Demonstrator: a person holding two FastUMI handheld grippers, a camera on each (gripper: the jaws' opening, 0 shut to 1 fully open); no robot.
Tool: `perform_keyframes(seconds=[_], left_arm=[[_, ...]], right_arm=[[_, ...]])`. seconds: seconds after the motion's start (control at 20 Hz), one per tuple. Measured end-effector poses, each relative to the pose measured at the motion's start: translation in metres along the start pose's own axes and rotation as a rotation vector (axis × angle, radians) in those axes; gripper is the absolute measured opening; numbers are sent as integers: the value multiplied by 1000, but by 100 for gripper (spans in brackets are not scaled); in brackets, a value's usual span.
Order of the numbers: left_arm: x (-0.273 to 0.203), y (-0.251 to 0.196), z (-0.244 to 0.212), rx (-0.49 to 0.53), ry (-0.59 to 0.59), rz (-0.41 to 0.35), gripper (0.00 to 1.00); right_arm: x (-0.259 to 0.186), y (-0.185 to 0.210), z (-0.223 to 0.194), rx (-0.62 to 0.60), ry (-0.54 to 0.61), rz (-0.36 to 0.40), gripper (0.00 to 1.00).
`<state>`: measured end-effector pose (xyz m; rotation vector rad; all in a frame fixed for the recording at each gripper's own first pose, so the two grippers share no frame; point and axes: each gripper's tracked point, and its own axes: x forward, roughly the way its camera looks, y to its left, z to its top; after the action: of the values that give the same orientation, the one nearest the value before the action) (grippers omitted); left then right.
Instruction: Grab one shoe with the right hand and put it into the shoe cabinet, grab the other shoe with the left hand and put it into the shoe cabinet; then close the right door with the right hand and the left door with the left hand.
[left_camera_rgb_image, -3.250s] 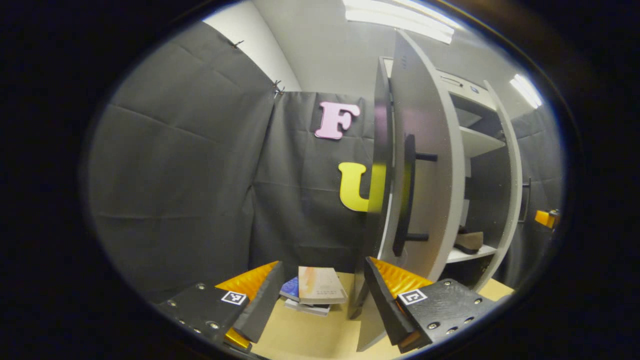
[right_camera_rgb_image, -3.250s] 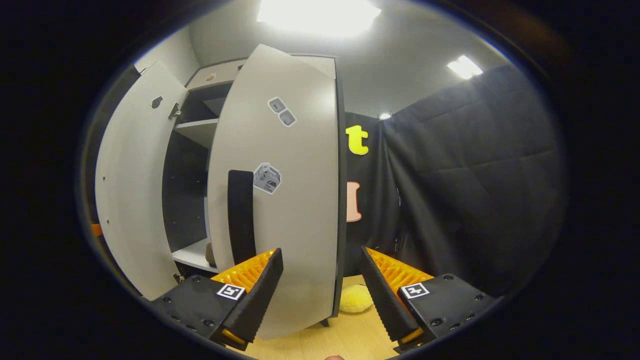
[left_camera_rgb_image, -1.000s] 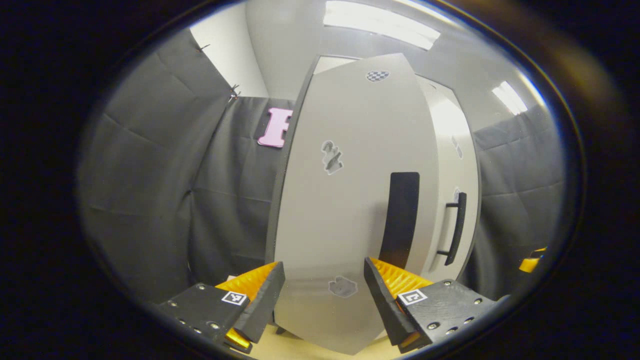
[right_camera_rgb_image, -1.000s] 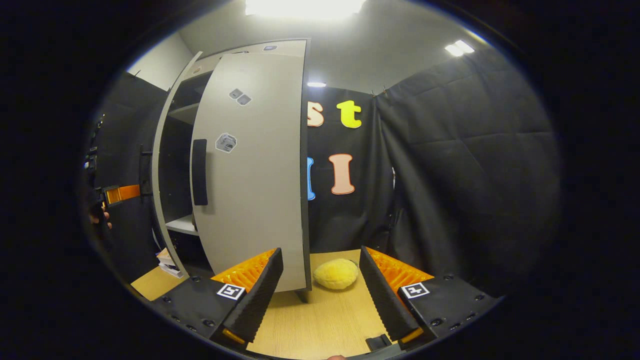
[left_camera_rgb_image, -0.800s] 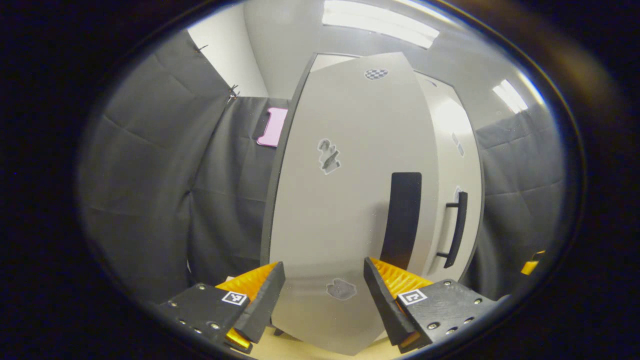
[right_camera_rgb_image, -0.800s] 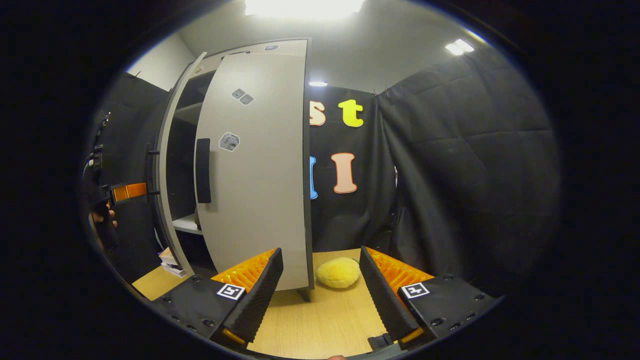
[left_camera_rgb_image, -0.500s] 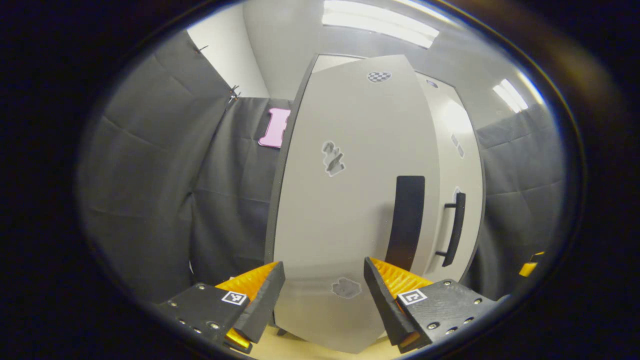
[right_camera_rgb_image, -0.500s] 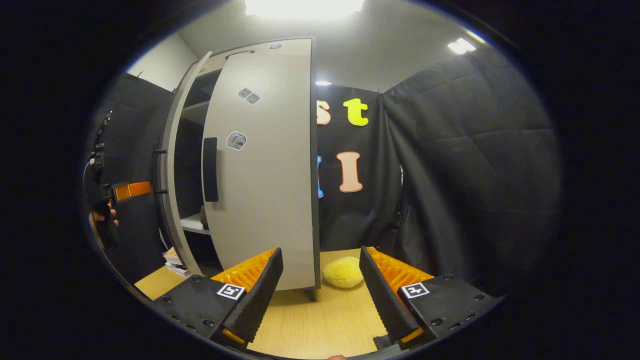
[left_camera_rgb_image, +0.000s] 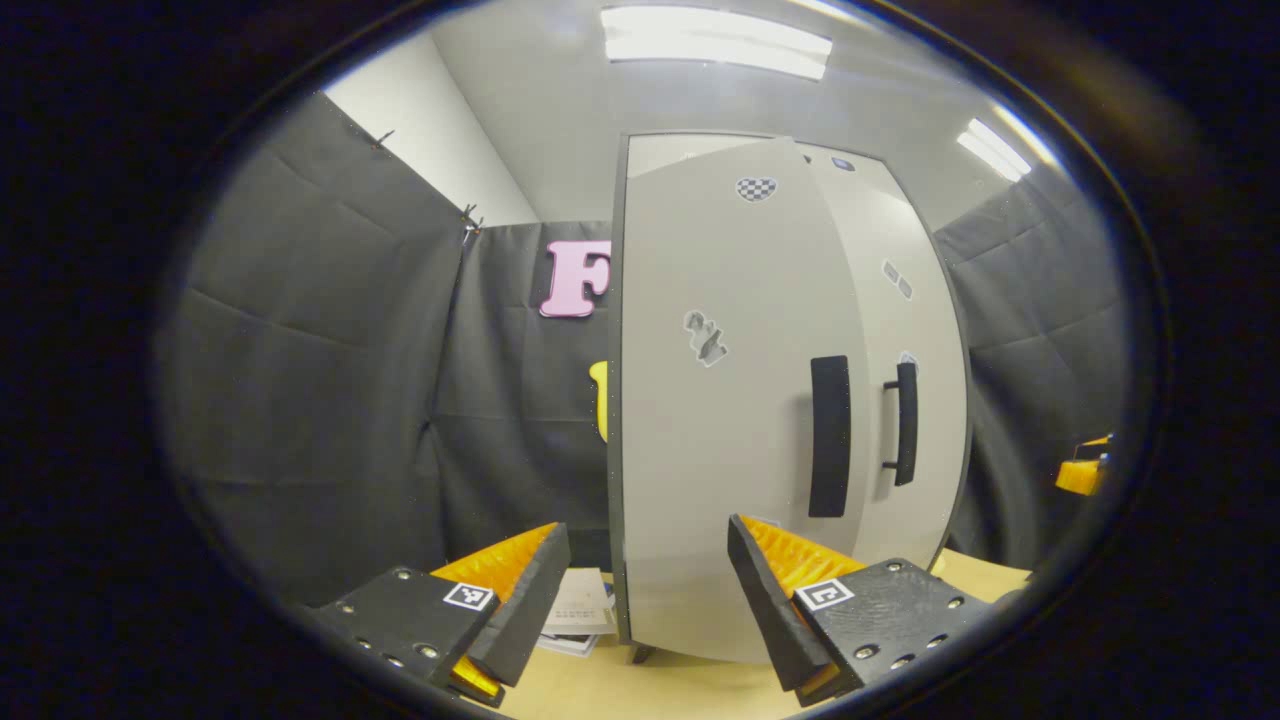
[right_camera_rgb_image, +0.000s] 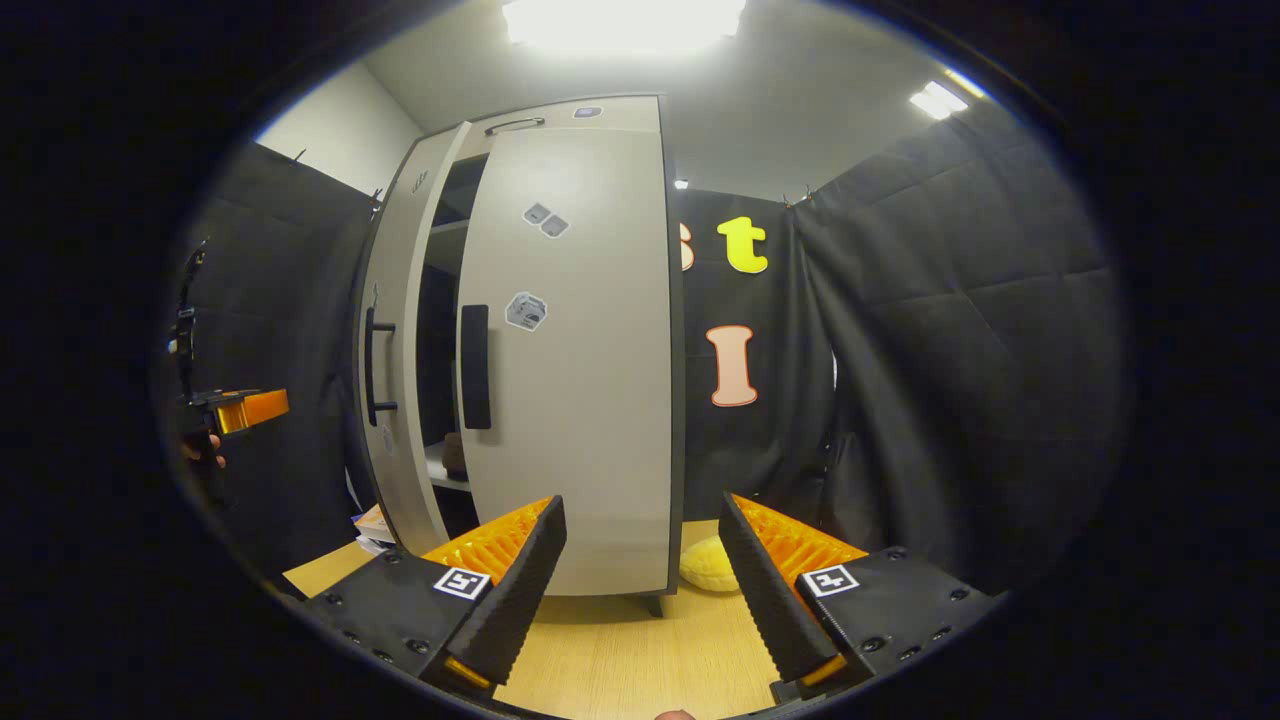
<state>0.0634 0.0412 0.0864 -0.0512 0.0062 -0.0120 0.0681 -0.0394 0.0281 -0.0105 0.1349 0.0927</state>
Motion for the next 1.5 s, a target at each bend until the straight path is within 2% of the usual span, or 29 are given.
perform_keyframes(seconds=[0.25, 0.6, 0.65, 0.7, 0.75, 0.8, 0.85, 0.9, 0.95, 1.0, 1.15, 1.2, 1.25, 1.3, 1.35, 1.4, 1.45, 1.5], left_arm=[[-41, 19, 3, 17, 5, 20, 97], [-92, 25, -6, 14, 39, 36, 97], [-94, 27, -8, 19, 44, 40, 97], [-99, 29, -10, 25, 49, 45, 96], [-102, 31, -11, 27, 52, 50, 96], [-106, 33, -12, 25, 55, 53, 89], [-109, 35, -12, 22, 56, 55, 96], [-111, 37, -12, 21, 58, 60, 96], [-113, 40, -12, 21, 57, 66, 92], [-116, 42, -11, 22, 57, 71, 97], [-120, 46, -10, 22, 56, 78, 96], [-121, 47, -10, 25, 57, 79, 89], [-123, 48, -10, 25, 57, 81, 93], [-124, 49, -9, 23, 57, 81, 97], [-125, 48, -10, 21, 55, 79, 97], [-124, 48, -9, 20, 51, 79, 97], [-125, 48, -8, 22, 51, 77, 97], [-125, 47, -7, 24, 51, 76, 97]], right_arm=[[-10, 9, 6, 6, -24, 17, 97], [-30, 9, 14, 5, -57, 17, 97], [-33, 9, 15, 3, -60, 18, 93], [-35, 9, 15, 0, -61, 21, 97], [-36, 10, 14, -3, -60, 23, 97], [-38, 9, 14, -4, -60, 24, 97], [-39, 10, 13, -3, -59, 24, 97], [-41, 10, 12, -1, -59, 25, 97], [-42, 11, 11, 1, -56, 27, 97], [-43, 12, 10, 2, -56, 29, 97], [-43, 13, 9, 7, -53, 29, 97], [-44, 12, 10, 10, -55, 29, 97], [-43, 12, 11, 11, -57, 29, 93], [-44, 12, 13, 11, -59, 29, 97], [-44, 13, 13, 10, -61, 28, 97], [-46, 13, 13, 7, -63, 26, 93], [-47, 12, 14, 6, -63, 25, 97], [-48, 12, 14, 4, -62, 24, 97]])
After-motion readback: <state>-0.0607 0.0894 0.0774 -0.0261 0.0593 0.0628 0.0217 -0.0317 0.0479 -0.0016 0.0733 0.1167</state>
